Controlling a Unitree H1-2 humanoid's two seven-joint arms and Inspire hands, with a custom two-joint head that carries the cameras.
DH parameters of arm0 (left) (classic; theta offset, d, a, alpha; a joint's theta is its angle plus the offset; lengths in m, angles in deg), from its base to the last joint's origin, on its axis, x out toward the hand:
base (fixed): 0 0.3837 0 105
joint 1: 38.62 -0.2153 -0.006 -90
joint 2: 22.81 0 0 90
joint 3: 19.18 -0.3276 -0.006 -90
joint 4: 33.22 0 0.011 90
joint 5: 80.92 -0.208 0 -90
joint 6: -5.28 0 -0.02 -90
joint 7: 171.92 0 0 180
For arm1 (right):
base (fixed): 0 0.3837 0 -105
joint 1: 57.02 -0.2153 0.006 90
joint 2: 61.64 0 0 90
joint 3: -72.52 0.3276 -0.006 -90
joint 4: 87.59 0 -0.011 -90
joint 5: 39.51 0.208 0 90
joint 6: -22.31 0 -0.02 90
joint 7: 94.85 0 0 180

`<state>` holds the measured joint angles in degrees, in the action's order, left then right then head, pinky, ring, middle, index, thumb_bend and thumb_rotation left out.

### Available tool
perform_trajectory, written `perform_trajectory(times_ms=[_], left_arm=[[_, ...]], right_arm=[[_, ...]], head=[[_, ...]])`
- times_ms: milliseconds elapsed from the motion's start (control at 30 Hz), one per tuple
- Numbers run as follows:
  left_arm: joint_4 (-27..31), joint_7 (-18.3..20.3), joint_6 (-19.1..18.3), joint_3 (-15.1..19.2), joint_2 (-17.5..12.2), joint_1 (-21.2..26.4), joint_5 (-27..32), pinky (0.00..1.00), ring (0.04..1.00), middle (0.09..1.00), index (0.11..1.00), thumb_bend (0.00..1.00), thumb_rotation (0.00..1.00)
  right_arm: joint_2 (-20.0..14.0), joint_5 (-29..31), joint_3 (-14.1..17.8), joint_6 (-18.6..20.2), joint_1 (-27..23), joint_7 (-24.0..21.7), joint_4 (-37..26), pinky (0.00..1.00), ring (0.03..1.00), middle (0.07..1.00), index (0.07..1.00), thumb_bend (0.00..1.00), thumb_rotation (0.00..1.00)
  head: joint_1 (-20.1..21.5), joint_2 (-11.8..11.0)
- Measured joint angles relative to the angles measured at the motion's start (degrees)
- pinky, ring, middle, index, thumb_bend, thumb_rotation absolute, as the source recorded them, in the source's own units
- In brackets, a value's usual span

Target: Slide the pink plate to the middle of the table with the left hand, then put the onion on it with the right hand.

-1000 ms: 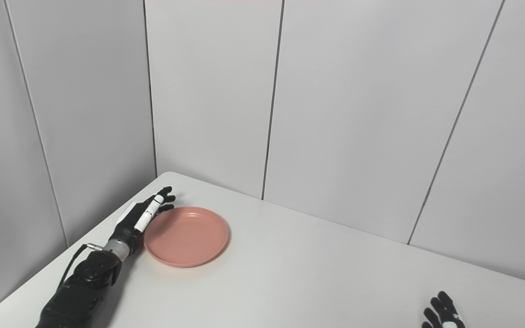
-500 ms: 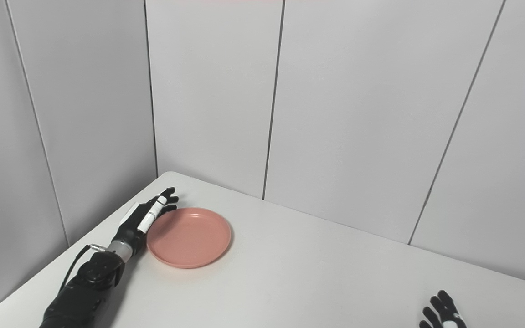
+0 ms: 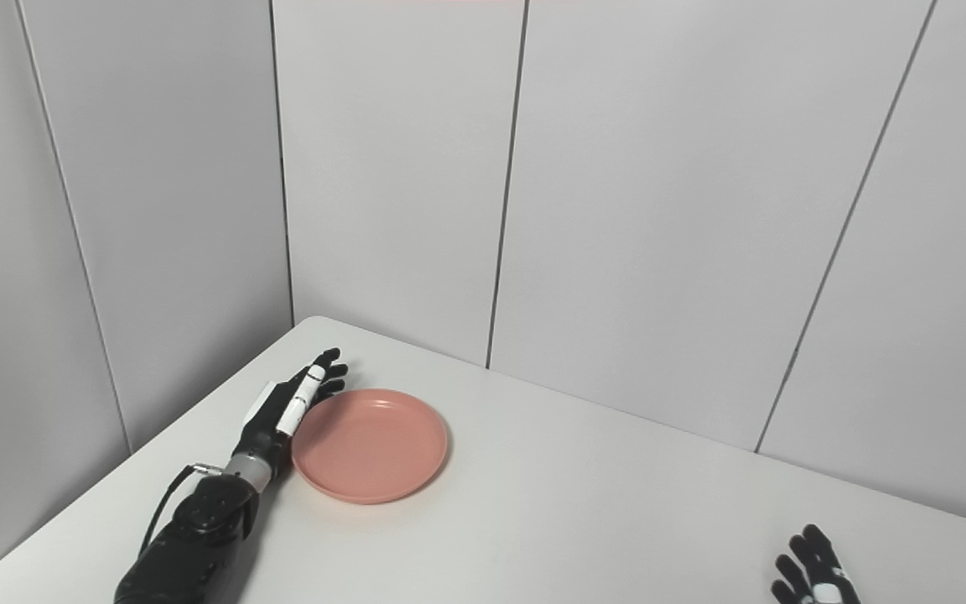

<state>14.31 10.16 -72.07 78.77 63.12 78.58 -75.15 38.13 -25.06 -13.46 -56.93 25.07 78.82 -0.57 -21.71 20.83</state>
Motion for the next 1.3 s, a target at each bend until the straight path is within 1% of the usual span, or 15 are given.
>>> perform_trajectory(times_ms=[200, 400, 433, 533, 633, 733, 800, 900, 1000, 1067, 1100, 1133, 1200, 1267, 1300], left_arm=[[-0.1, -0.3, 0.02, -1.19, 1.14, 0.43, -0.16, 0.87, 0.869, 0.874, 0.878, 0.57, 1.0], [0.69, -0.82, -0.24, -2.04, 2.29, 0.47, -0.43, 0.87, 0.87, 0.875, 0.879, 0.56, 1.0], [0.93, -0.87, -0.34, -2.4, 2.37, 0.46, -0.63, 0.87, 0.873, 0.878, 0.883, 0.56, 1.0], [1.44, -0.86, -0.43, -3.19, 2.73, 0.37, -0.77, 0.88, 0.879, 0.881, 0.886, 0.56, 1.0], [1.9, -0.83, -0.57, -3.48, 3.68, 0.21, -0.67, 0.88, 0.876, 0.877, 0.879, 0.56, 1.0], [2.39, -0.15, -0.85, -3.49, 4.17, 0.08, 0.17, 0.89, 0.88, 0.877, 0.879, 0.56, 1.0], [3.18, 0.45, -1.5, -3.66, 4.34, -0.16, 0.59, 0.89, 0.88, 0.875, 0.876, 0.57, 1.0], [4.21, 1.37, -2.53, -3.77, 4.73, -0.41, 1.3, 0.9, 0.888, 0.88, 0.88, 0.58, 1.0], [6.08, 1.88, -3.55, -4.06, 5.4, -1.11, 1.4, 0.9, 0.887, 0.88, 0.882, 0.58, 1.0], [6.99, 1.98, -4.21, -4.05, 5.9, -1.46, 1.43, 0.9, 0.886, 0.88, 0.881, 0.58, 1.0], [7.63, 2.22, -4.68, -4.11, 6.03, -1.64, 1.56, 0.89, 0.885, 0.879, 0.881, 0.58, 1.0], [7.83, 2.53, -4.97, -4.2, 6.11, -1.73, 1.68, 0.89, 0.884, 0.88, 0.881, 0.58, 1.0], [8.13, 2.95, -5.35, -4.21, 6.07, -1.78, 1.75, 0.89, 0.883, 0.88, 0.881, 0.58, 1.0], [8.68, 3.48, -5.83, -4.19, 6.02, -1.92, 1.84, 0.88, 0.881, 0.878, 0.878, 0.58, 1.0], [8.88, 3.7, -6.01, -4.19, 6.02, -1.98, 1.86, 0.88, 0.881, 0.877, 0.877, 0.58, 1.0]], right_arm=[[0.3, -0.29, -0.15, 0.72, 0.0, 0.71, -0.22, 0.97, 0.961, 0.959, 0.966, 0.49, 0.76], [0.5, -0.98, -0.52, 1.7, 0.0, 0.99, -1.77, 1.0, 0.996, 0.988, 0.993, 0.46, 0.79], [0.56, -1.06, -0.52, 1.74, 0.0, 1.01, -1.77, 1.0, 0.999, 0.995, 0.997, 0.43, 0.79], [0.75, -1.21, -0.52, 1.74, 0.0, 0.97, -1.62, 1.0, 1.0, 1.0, 1.0, 0.38, 0.79], [0.75, -1.29, -0.51, 1.69, -0.01, 0.77, -0.49, 1.0, 1.0, 1.0, 1.0, 0.38, 0.77], [0.73, -1.67, -0.52, 1.6, -0.01, 0.57, 0.79, 1.0, 1.0, 1.0, 1.0, 0.42, 0.76], [0.71, -2.07, -0.52, 1.43, -0.01, 0.48, 1.08, 1.0, 1.0, 1.0, 1.0, 0.44, 0.77], [0.69, -2.36, -0.51, -0.02, -0.09, 0.27, 2.65, 1.0, 1.0, 1.0, 1.0, 0.45, 0.77], [0.67, -2.88, -0.64, -1.43, -0.12, -0.01, 3.47, 1.0, 1.0, 1.0, 1.0, 0.5, 0.79], [0.65, -3.53, -0.85, -1.62, -0.26, -0.2, 3.83, 1.0, 1.0, 1.0, 1.0, 0.53, 0.79], [0.68, -3.56, -0.95, -1.79, -0.31, -0.33, 4.07, 1.0, 1.0, 1.0, 1.0, 0.53, 0.79], [0.75, -3.57, -1.03, -1.89, -0.35, -0.43, 4.38, 1.0, 0.996, 0.999, 1.0, 0.56, 0.79], [0.99, -3.56, -1.05, -1.98, -0.45, -0.54, 4.78, 1.0, 0.985, 0.992, 0.997, 0.59, 0.78], [1.38, -3.8, -1.16, -2.02, -0.58, -0.41, 4.8, 0.99, 0.976, 0.983, 0.992, 0.6, 0.79], [1.56, -4.38, -1.34, -2.05, -0.67, -0.2, 4.8, 0.99, 0.973, 0.981, 0.991, 0.6, 0.79]], head=[[0.18, 0.18], [1.32, 0.62], [1.32, 0.62], [2.9, 1.32], [3.43, 1.58], [3.96, 1.76], [5.18, 2.55], [6.32, 3.16], [8.96, 4.48], [8.97, 4.48], [10.36, 5.0], [10.72, 5.1], [14.05, 6.06], [14.07, 6.06], [15.63, 6.33]])
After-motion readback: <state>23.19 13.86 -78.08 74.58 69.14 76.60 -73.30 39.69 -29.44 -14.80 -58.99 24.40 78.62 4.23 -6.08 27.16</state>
